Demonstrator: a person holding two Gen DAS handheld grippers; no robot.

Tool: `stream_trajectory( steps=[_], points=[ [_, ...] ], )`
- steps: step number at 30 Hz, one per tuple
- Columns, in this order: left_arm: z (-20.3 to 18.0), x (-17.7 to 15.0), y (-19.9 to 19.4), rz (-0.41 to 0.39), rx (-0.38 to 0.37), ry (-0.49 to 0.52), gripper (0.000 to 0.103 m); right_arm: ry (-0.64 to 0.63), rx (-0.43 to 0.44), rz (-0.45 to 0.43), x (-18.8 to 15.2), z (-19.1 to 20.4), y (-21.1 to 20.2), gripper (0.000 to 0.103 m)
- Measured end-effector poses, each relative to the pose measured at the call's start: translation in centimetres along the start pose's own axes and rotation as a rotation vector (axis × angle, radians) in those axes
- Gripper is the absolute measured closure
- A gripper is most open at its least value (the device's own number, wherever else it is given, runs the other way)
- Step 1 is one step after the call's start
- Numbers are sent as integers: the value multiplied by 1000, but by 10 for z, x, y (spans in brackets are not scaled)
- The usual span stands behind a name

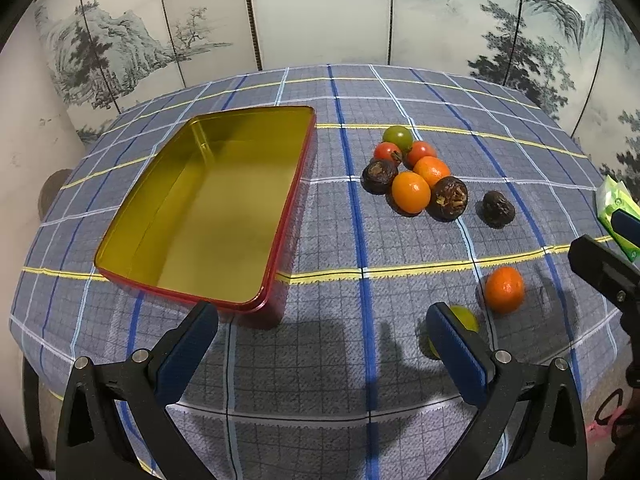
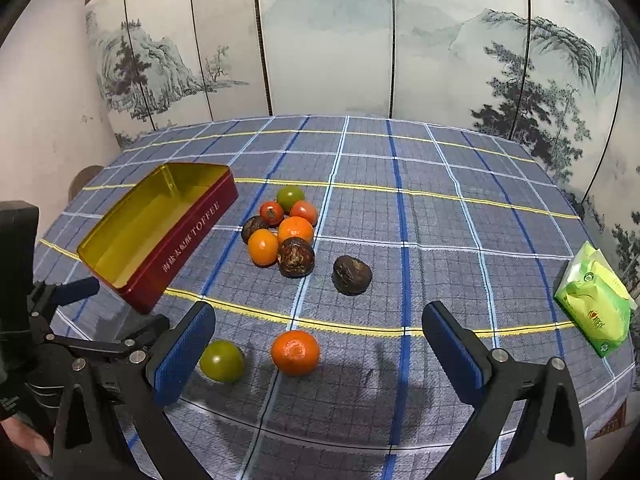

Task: Organize fruits
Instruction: 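Move the left gripper toward the green tomato on the cloth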

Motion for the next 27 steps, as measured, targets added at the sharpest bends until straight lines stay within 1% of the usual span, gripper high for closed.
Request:
stream_trajectory(
  steps=[8, 27],
  points=[
    [-3, -3, 4, 17, -1, 8, 0, -41, -24, 77, -6, 3, 12, 0],
    [-11, -9, 6, 58, -42, 38, 0, -44, -14, 175, -23, -2, 32, 1]
  ],
)
Point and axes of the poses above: each gripper's, at about its wrist camera, not at the fingertips, and y roughly the way its jaws point, z to its left, x to its top, the point moved 1 cm from there along y, roughly the way its jaws point, and after that the axes turned 10 degrees about -y, right-handed, at the moved point
